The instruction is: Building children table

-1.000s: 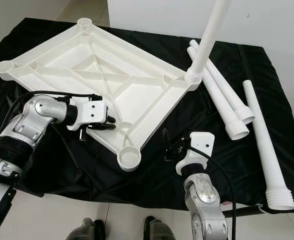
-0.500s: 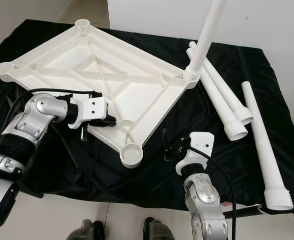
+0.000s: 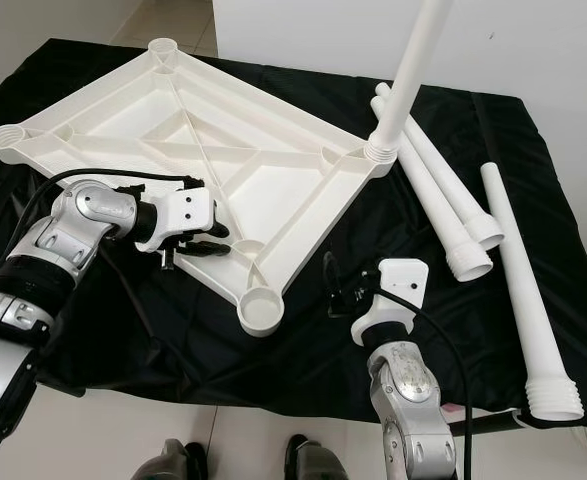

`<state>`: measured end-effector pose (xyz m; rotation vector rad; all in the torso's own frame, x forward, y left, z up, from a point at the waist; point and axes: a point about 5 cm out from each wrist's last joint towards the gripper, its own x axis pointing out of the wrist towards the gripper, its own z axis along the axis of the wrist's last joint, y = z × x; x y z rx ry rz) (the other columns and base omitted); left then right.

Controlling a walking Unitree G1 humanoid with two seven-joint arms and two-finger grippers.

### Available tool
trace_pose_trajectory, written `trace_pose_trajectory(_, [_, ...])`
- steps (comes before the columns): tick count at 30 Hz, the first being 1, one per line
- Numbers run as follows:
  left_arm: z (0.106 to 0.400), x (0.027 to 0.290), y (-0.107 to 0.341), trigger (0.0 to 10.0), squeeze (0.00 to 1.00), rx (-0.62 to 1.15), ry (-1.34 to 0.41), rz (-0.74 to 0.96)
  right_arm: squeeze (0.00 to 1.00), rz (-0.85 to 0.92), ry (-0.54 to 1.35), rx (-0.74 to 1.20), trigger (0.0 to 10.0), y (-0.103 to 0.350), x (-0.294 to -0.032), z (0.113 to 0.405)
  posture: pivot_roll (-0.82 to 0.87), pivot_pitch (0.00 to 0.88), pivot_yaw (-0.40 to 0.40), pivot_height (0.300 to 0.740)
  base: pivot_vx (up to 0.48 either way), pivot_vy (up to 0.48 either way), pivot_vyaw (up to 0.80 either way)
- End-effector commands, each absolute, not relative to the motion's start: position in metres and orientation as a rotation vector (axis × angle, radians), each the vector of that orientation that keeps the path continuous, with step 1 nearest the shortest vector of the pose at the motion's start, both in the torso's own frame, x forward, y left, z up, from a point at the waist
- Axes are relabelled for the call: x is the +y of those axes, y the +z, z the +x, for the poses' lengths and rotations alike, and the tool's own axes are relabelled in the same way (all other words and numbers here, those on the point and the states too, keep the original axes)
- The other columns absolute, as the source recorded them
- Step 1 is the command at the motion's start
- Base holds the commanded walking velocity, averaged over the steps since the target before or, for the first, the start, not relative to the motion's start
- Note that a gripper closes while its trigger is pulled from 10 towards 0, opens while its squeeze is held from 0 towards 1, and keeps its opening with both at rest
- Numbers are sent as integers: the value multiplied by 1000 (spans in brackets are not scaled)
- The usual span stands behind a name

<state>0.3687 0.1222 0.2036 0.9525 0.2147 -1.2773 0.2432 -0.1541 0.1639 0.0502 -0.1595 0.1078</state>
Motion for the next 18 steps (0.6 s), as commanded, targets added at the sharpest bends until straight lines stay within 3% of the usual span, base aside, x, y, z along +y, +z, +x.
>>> trace_pose_trajectory(1, [371, 155, 155, 10000, 0, 401, -1042, 961, 0, 56, 105, -138, 10000, 160, -156, 241, -14, 211, -19, 740, 0, 0, 0])
trace_pose_trajectory(8, [370, 167, 144, 10000, 0, 474, -1014, 1027, 0, 52, 106, -138, 10000, 160, -157, 242, -15, 212, -17, 740, 0, 0, 0])
trace_pose_trajectory(18, [367, 165, 138, 10000, 0, 498, -1064, 1006, 0, 49, 103, -140, 10000, 160, -157, 242, -18, 208, -16, 740, 0, 0, 0])
